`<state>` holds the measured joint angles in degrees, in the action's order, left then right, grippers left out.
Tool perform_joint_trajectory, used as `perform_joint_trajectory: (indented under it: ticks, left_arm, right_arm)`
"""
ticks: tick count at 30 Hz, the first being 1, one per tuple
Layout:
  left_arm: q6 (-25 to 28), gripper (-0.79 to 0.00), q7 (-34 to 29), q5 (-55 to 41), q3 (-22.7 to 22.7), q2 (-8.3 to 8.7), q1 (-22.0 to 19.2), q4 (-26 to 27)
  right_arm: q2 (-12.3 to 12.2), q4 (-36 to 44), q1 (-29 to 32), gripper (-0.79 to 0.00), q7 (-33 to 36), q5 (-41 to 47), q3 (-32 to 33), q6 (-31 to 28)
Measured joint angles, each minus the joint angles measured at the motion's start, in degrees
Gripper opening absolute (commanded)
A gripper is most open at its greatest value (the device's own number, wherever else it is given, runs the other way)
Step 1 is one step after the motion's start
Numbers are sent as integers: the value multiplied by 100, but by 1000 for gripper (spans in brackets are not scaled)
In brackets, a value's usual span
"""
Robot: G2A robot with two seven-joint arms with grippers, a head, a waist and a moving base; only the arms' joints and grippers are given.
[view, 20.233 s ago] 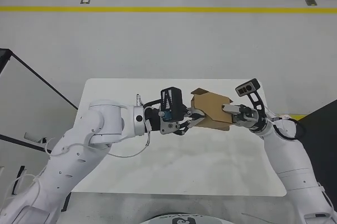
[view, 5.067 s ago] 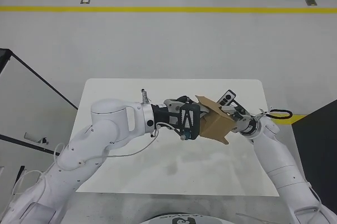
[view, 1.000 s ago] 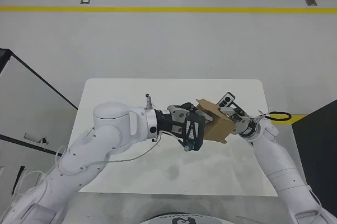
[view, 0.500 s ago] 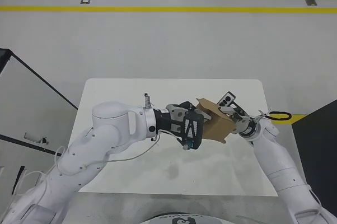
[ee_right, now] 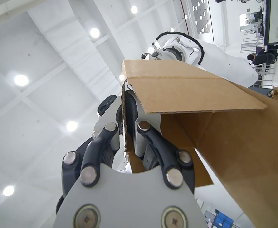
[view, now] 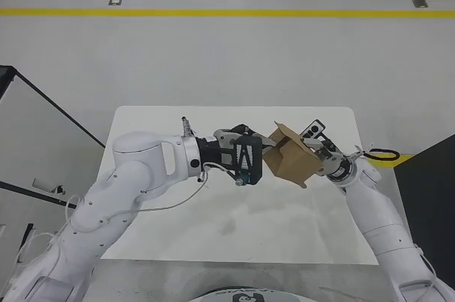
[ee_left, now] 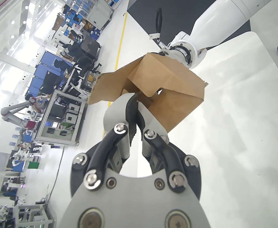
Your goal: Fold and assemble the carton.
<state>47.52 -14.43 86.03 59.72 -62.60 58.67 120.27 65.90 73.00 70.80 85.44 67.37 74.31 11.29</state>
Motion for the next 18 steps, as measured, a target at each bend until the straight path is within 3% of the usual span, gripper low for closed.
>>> perform_joint_trajectory:
  ticks: [11, 18]
  left_arm:
    - [28, -785, -207, 126, 683, 101, 70, 311]
    - [138, -785, -214, 140, 438, 84, -55, 359]
  right_arm:
    - [-75, 56, 10, -785, -321, -745, 224, -517]
    - [-110, 213, 37, -785, -427, -1228, 222, -737]
